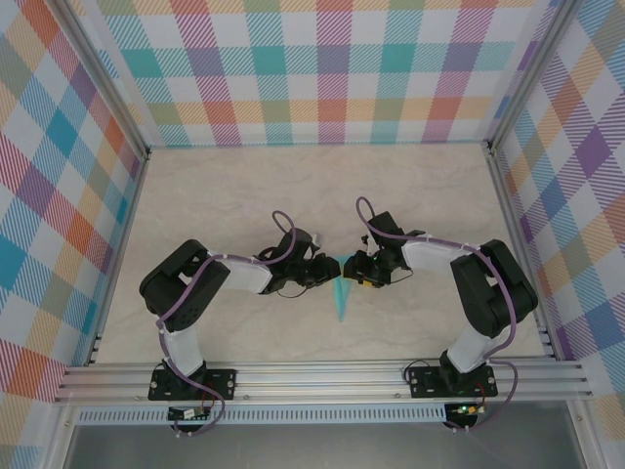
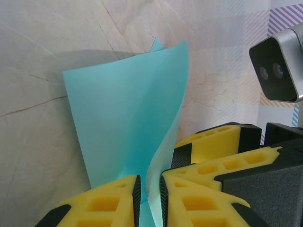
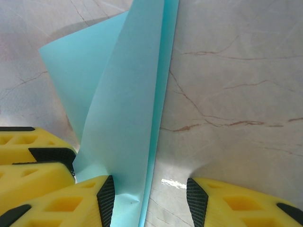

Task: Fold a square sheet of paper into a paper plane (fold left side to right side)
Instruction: Fold the wing for the fifth time at the center of the table.

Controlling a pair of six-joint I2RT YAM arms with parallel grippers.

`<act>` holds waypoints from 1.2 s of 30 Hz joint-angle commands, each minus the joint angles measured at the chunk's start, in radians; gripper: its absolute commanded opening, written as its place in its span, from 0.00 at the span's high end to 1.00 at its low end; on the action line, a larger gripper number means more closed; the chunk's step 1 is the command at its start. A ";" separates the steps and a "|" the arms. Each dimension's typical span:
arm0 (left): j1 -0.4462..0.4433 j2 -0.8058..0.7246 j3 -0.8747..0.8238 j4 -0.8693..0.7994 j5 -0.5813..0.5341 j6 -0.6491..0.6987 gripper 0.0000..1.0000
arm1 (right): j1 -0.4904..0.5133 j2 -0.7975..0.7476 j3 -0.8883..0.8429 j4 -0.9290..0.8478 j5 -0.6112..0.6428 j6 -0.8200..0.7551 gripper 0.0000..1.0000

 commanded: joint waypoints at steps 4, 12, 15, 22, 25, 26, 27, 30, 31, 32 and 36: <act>0.015 0.002 -0.007 0.035 0.004 -0.018 0.79 | 0.029 0.070 -0.013 0.030 0.015 -0.011 0.51; 0.016 0.030 0.003 0.036 0.006 -0.029 0.80 | 0.030 0.074 -0.009 0.030 0.013 -0.011 0.51; 0.015 0.034 0.004 0.029 0.004 -0.029 0.80 | 0.030 0.076 -0.009 0.029 0.014 -0.011 0.51; 0.015 0.042 0.005 0.065 0.025 -0.039 0.87 | 0.031 0.082 -0.005 0.028 0.011 -0.013 0.51; 0.015 0.035 0.005 0.064 0.022 -0.038 0.92 | 0.034 0.081 -0.005 0.027 0.009 -0.013 0.51; 0.015 0.033 0.005 0.059 0.019 -0.035 0.94 | 0.033 0.082 -0.005 0.027 0.009 -0.013 0.51; 0.016 0.029 0.006 0.049 0.013 -0.030 0.96 | 0.033 0.081 -0.005 0.027 0.010 -0.014 0.50; 0.016 0.018 0.004 0.015 -0.003 -0.012 1.00 | 0.032 0.074 -0.006 0.029 0.006 -0.014 0.49; 0.015 0.015 0.004 0.002 -0.008 -0.006 1.00 | 0.032 0.070 -0.008 0.034 0.003 -0.014 0.49; 0.016 0.012 0.003 -0.007 -0.015 0.000 1.00 | 0.032 0.063 -0.009 0.039 -0.001 -0.013 0.48; 0.018 0.003 -0.003 -0.027 -0.028 0.015 1.00 | 0.031 0.025 -0.014 0.055 -0.015 -0.007 0.45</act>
